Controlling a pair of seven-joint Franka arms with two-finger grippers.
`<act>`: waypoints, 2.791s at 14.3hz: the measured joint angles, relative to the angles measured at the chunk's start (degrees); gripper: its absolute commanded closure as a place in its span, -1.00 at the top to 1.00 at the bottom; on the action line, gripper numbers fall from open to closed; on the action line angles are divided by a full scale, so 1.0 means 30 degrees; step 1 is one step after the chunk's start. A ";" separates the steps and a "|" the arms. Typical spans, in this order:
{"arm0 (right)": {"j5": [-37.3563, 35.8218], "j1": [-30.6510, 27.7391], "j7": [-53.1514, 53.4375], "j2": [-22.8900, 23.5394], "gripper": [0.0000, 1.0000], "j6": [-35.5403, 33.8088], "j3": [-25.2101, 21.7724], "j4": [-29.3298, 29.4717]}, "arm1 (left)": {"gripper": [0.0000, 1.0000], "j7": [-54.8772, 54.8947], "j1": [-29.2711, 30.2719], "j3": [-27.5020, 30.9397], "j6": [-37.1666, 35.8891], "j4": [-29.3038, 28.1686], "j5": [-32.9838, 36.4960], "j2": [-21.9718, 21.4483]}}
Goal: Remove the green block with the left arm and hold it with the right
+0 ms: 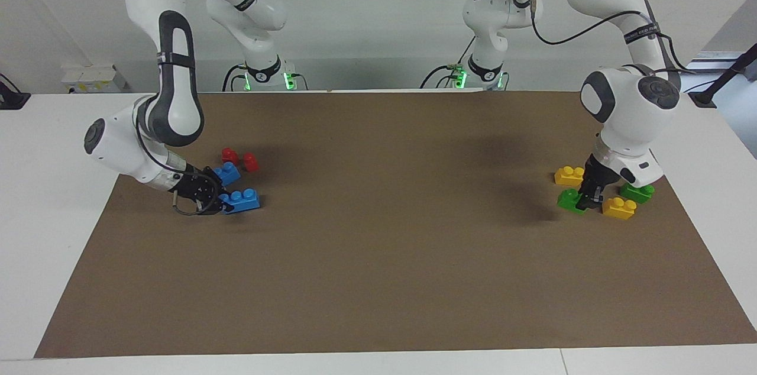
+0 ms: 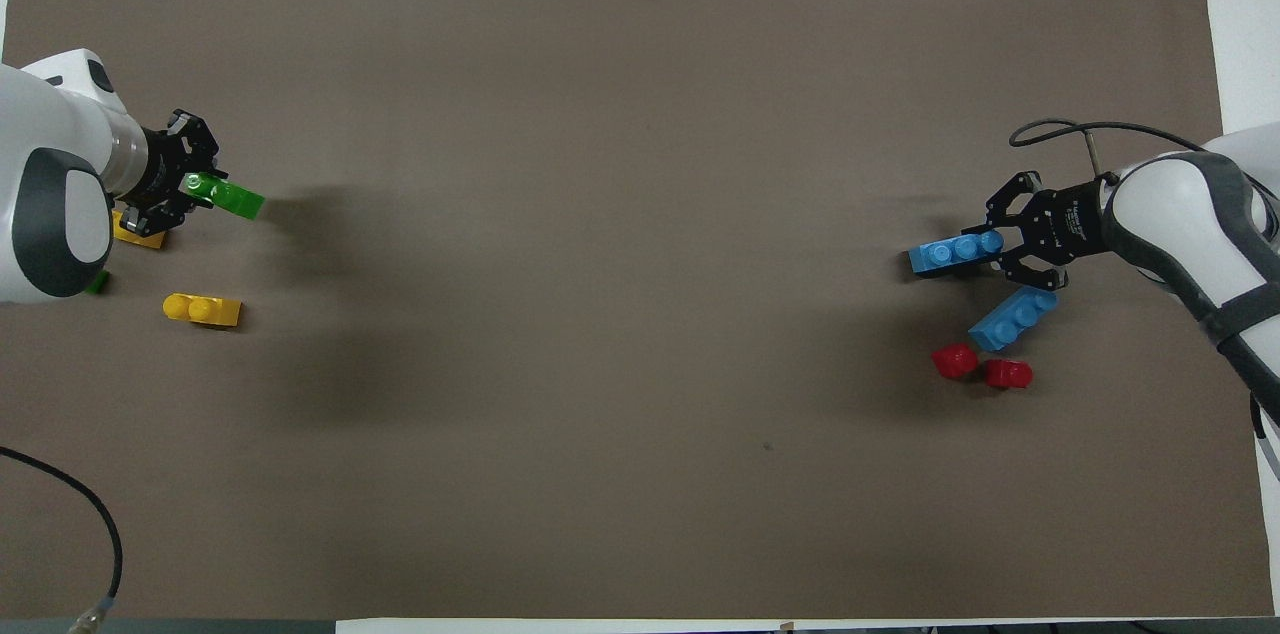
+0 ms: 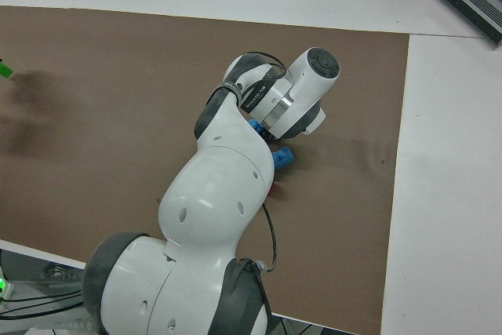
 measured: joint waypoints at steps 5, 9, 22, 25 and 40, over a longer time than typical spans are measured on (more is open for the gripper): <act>0.0001 0.0004 0.0000 -0.0036 0.88 0.0000 0.0043 0.0076 | 0.00 0.0408 0.0191 0.0003 0.0990 0.0071 0.0005 0.0954; -0.1040 0.0205 -0.0337 -0.0608 1.00 -0.0566 0.0107 0.0786 | 1.00 0.1022 0.0249 0.0013 0.1543 0.0006 0.0008 0.0960; -0.7974 0.2053 -1.2425 -0.6234 1.00 -1.0292 0.0360 0.7095 | 1.00 0.9958 0.0268 -0.0173 -0.4676 0.2225 0.0016 -0.2015; -0.8506 0.2308 -1.3854 -0.6238 1.00 -1.0893 0.0410 0.8056 | 1.00 1.2035 0.0220 -0.0474 -0.6952 0.3168 0.0016 -0.3255; -0.8567 0.2537 -1.4079 -0.5717 1.00 -1.0252 0.0279 0.7860 | 1.00 2.0077 0.0167 -0.1034 -1.3774 0.2537 0.0002 -0.9015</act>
